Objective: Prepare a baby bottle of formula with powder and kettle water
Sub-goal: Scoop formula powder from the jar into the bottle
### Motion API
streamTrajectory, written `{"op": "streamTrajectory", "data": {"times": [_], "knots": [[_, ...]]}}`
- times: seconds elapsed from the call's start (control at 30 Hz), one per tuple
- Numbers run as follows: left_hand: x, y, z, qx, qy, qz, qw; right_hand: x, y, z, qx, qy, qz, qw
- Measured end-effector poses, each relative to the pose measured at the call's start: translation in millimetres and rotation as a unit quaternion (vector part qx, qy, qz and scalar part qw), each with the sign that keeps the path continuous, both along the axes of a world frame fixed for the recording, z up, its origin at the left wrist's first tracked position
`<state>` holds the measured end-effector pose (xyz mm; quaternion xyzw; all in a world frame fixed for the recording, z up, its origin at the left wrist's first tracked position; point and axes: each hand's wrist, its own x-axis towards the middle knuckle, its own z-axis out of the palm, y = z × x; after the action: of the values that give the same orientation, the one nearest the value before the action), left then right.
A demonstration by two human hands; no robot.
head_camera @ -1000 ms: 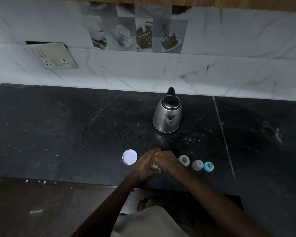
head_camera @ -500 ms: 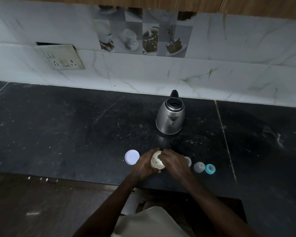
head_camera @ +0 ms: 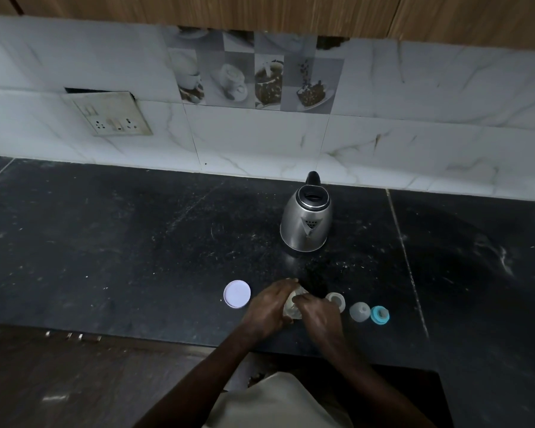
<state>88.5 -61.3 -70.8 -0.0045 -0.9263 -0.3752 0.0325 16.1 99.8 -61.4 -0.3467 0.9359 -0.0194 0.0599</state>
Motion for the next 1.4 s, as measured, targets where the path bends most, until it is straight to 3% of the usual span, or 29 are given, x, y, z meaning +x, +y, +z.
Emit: {"op": "streamTrajectory", "data": {"times": [0.17, 0.27, 0.5, 0.6, 0.8, 0.87, 0.93, 1.0, 1.03, 1.1, 1.2, 1.27, 1.4], "knots": [[-0.2, -0.2, 1.6, 0.000, -0.010, -0.004, 1.000, 1.3, -6.9, -3.8, -0.001, -0.031, -0.047, 0.998], [-1.0, -2.3, 0.1, 0.001, -0.026, 0.003, 1.000, 5.1, -10.1, 1.9, -0.081, -0.097, -0.114, 0.985], [-3.6, -12.7, -2.3, 0.048, -0.070, 0.065, 0.994, 15.5, 1.6, 33.8, -0.337, -0.222, -0.292, 0.867], [-5.2, -20.3, -12.3, 0.060, -0.084, 0.081, 0.991, 18.4, 5.3, 43.6, -0.389, -0.255, -0.330, 0.821], [-6.0, -22.7, -14.4, 0.073, -0.090, 0.091, 0.989, 21.4, 5.9, 38.1, -0.425, -0.269, -0.375, 0.779], [-4.1, -22.9, -17.4, 0.072, -0.080, 0.093, 0.990, 23.7, 3.7, 38.2, -0.417, -0.250, -0.363, 0.795], [-1.5, -20.3, -14.9, 0.061, -0.066, 0.084, 0.992, 26.2, 1.5, 35.5, -0.370, -0.160, -0.279, 0.872], [2.1, -15.0, -7.9, 0.055, -0.049, 0.075, 0.994, 22.8, -3.6, 23.2, -0.247, -0.043, -0.134, 0.959], [3.7, -11.4, -5.2, 0.049, -0.037, 0.065, 0.996, 18.8, -7.8, 15.9, -0.165, -0.009, -0.071, 0.984], [5.9, -4.9, -2.7, 0.033, -0.014, 0.045, 0.998, 11.0, -18.1, 8.0, -0.035, -0.018, -0.029, 0.999], [8.7, 2.3, 1.3, 0.010, -0.004, 0.036, 0.999, 6.6, -24.7, 12.6, 0.049, -0.011, -0.019, 0.999], [9.7, 5.4, 5.6, -0.002, -0.005, 0.031, 1.000, 8.7, -24.1, 13.4, 0.041, -0.029, -0.025, 0.998], [10.2, 4.6, 6.4, -0.003, -0.013, 0.034, 0.999, 15.2, -20.4, 11.0, -0.074, -0.111, -0.129, 0.983]]}}
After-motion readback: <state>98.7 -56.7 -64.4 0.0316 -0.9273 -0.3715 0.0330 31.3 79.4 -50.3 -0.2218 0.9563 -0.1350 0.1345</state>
